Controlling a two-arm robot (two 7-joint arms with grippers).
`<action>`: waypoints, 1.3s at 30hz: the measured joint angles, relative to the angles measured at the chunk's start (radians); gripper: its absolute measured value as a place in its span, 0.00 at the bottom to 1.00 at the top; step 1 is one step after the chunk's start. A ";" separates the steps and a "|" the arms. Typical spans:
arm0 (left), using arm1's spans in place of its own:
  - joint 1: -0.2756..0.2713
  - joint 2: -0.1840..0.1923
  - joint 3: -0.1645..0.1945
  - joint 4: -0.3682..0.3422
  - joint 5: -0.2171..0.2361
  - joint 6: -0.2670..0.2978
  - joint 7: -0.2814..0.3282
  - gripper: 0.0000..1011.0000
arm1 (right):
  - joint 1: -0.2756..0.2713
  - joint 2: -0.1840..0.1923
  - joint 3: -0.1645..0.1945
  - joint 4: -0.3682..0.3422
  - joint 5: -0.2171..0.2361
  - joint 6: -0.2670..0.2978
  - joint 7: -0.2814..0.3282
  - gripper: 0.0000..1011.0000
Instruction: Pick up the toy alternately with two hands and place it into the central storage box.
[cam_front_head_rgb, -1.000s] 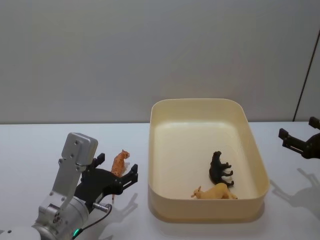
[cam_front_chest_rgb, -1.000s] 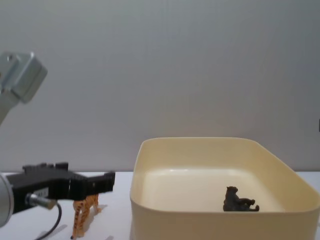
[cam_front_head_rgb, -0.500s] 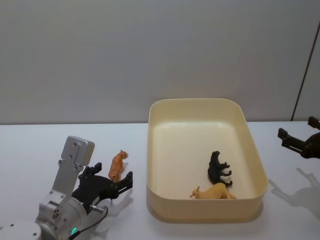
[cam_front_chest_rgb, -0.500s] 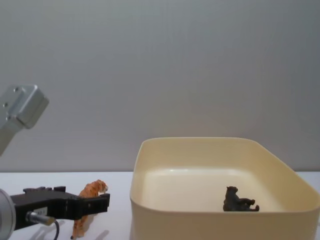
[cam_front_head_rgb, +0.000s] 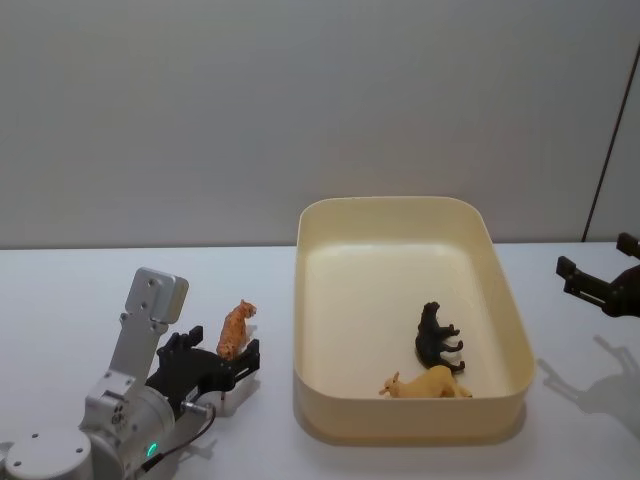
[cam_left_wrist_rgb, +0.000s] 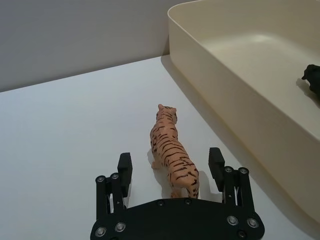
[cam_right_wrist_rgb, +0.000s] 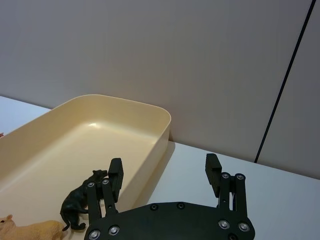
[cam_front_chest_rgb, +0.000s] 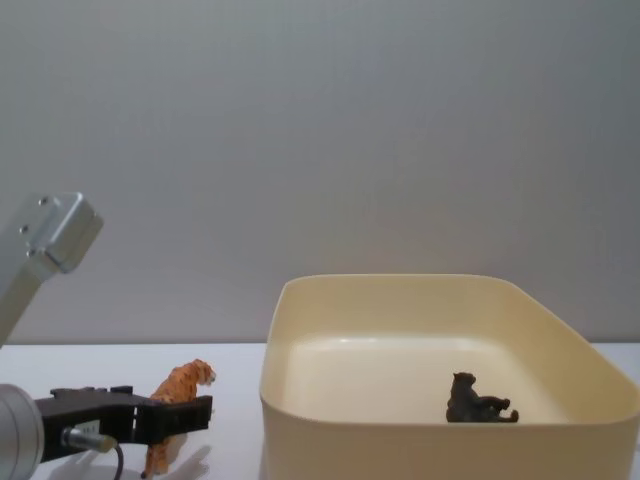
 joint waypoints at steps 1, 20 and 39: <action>-0.003 -0.002 0.000 0.005 0.000 0.001 -0.001 0.90 | 0.000 0.000 0.000 0.000 0.000 0.000 0.000 0.99; -0.017 -0.015 -0.002 0.028 0.006 0.008 -0.001 0.35 | 0.000 0.000 0.000 0.000 0.000 0.000 0.000 0.99; -0.072 -0.046 -0.015 -0.032 0.084 0.019 0.080 0.29 | 0.000 0.000 0.000 0.000 0.000 0.000 0.000 0.99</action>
